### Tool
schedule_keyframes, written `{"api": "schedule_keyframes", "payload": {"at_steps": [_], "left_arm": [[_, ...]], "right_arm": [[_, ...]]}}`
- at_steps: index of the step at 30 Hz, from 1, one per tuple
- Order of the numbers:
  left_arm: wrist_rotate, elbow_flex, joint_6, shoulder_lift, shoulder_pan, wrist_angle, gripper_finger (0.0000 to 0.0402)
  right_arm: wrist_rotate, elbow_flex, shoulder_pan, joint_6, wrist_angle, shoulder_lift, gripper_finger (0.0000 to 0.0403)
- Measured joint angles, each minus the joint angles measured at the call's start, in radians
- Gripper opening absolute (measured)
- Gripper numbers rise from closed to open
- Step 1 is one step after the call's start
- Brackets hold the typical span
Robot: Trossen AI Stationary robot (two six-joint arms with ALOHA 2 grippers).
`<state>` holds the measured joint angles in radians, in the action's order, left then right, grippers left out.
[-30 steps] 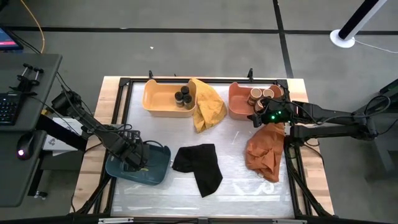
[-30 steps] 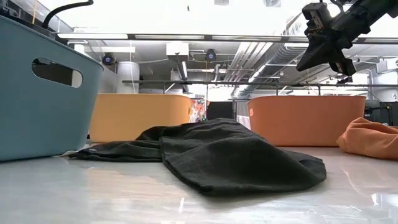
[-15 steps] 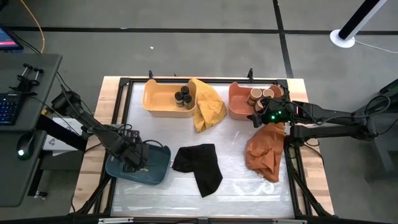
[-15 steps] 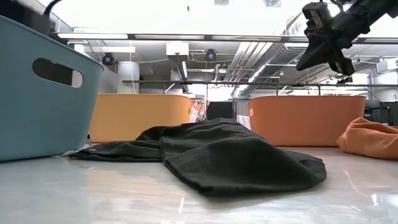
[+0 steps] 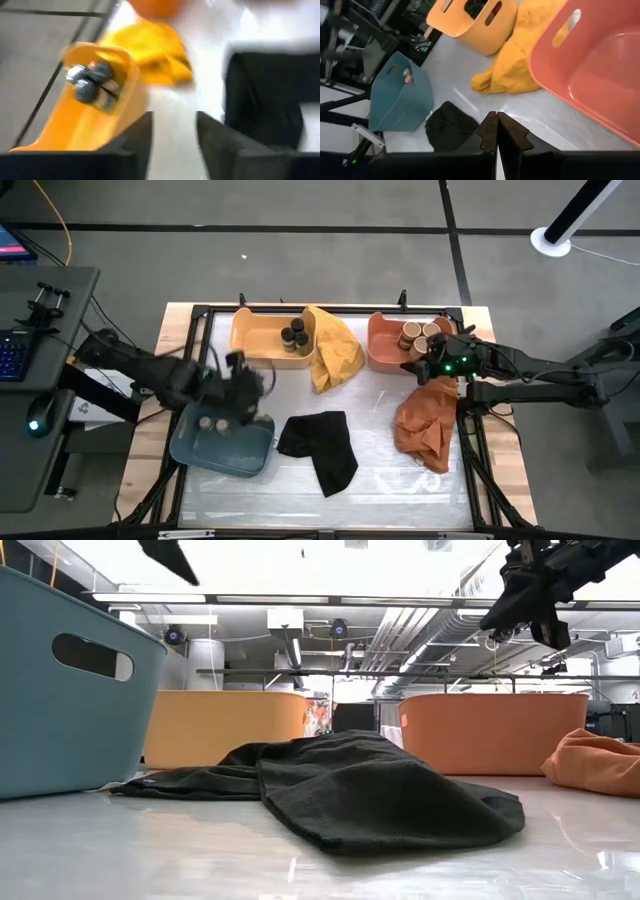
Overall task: Sort spices by type
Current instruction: Return to Home Position
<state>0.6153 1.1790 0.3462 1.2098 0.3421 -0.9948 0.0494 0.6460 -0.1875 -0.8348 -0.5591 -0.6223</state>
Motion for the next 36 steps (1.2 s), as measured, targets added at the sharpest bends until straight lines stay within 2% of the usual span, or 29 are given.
{"api": "schedule_keyframes", "payload": {"at_steps": [3,5,10,13,16,21,25,30,36], "left_arm": [[0.012,-0.02,-0.026,-0.027,-0.119,0.159,0.0046],[0.011,-0.065,-0.07,-0.063,-0.178,0.288,0.0014],[-0.033,-0.289,-0.149,-0.212,-0.296,0.726,0.0008],[-0.107,-0.47,-0.115,-0.323,-0.339,0.955,0.0004],[-0.114,-0.63,-0.06,-0.438,-0.349,1.085,0.0002],[-0.113,-0.827,0.031,-0.633,-0.331,1.187,0.0001],[-0.115,-0.947,0.044,-0.782,-0.313,1.233,0.0001],[-0.143,-1.042,0.046,-0.945,-0.307,1.23,0.0],[-0.148,-1.123,0.072,-1.071,-0.308,1.208,0.0]], "right_arm": [[-0.018,0.0,0.0,0.005,0.0,0.013,0.0],[-0.025,0.0,0.0,0.005,0.001,0.017,0.0],[-0.069,0.0,0.0,0.001,0.013,0.014,0.0],[-0.09,0.0,0.0,0.001,0.035,0.014,0.0],[-0.092,0.0,0.0,-0.002,0.075,0.014,0.0],[-0.077,0.0,0.0,0.006,0.151,0.014,0.0],[-0.068,0.0,0.0,0.001,0.149,0.014,0.0],[-0.087,0.0,0.0,-0.063,0.135,0.014,0.0],[-0.14,0.0,0.0,-0.024,0.134,0.014,0.0]]}}
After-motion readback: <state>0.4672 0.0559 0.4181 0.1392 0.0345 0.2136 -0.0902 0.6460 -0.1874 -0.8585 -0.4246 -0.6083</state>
